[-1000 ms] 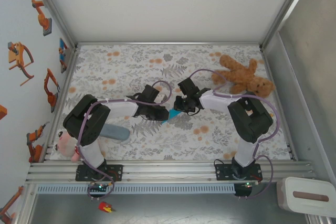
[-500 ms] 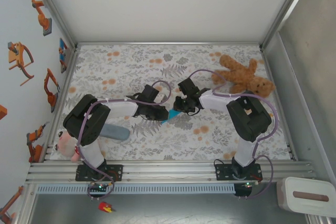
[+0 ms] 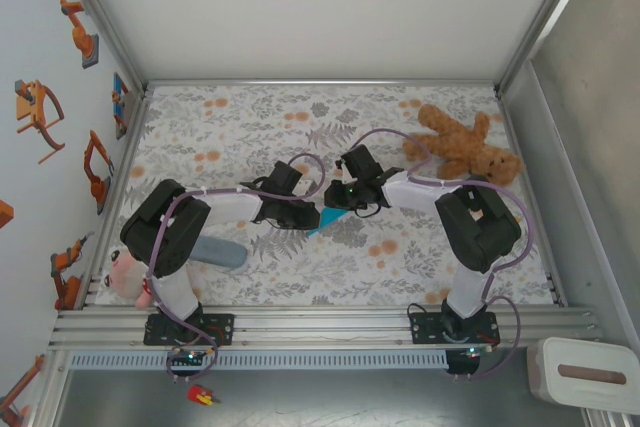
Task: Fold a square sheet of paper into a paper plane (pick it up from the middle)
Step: Fold the wing for the fifth time at the center of the table.
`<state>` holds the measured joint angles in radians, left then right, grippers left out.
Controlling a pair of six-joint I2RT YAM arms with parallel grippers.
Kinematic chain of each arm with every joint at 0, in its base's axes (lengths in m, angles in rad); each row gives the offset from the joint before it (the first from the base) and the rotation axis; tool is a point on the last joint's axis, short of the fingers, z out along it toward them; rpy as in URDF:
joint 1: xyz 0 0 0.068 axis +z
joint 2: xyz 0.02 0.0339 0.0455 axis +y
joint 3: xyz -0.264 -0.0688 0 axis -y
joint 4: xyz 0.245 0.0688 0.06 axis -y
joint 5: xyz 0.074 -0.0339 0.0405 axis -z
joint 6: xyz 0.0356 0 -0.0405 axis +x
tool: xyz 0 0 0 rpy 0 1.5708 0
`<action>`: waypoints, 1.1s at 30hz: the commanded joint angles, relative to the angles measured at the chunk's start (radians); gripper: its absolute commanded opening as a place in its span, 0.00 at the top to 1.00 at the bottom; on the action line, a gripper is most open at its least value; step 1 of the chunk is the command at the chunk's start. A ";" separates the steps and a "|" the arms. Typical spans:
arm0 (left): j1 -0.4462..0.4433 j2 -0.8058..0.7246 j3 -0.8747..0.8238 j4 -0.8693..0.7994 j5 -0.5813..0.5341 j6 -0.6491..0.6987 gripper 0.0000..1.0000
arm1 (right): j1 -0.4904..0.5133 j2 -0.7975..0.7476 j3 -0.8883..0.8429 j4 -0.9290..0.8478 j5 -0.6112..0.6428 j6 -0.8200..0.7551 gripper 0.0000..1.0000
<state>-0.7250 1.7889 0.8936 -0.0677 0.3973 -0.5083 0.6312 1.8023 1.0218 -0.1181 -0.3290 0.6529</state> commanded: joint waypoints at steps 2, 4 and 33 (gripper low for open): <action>0.005 0.041 -0.031 -0.052 -0.032 -0.007 0.87 | -0.011 0.011 -0.015 0.016 -0.006 -0.010 0.82; 0.004 0.042 -0.030 -0.051 -0.032 -0.008 0.87 | -0.014 0.019 -0.014 0.009 0.005 -0.011 0.82; 0.011 -0.162 0.004 -0.133 -0.121 -0.043 0.72 | -0.035 0.141 0.012 -0.108 0.042 -0.040 0.87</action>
<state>-0.7189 1.7027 0.8932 -0.1436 0.3355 -0.5323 0.6025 1.8847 1.0420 -0.1265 -0.3447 0.6308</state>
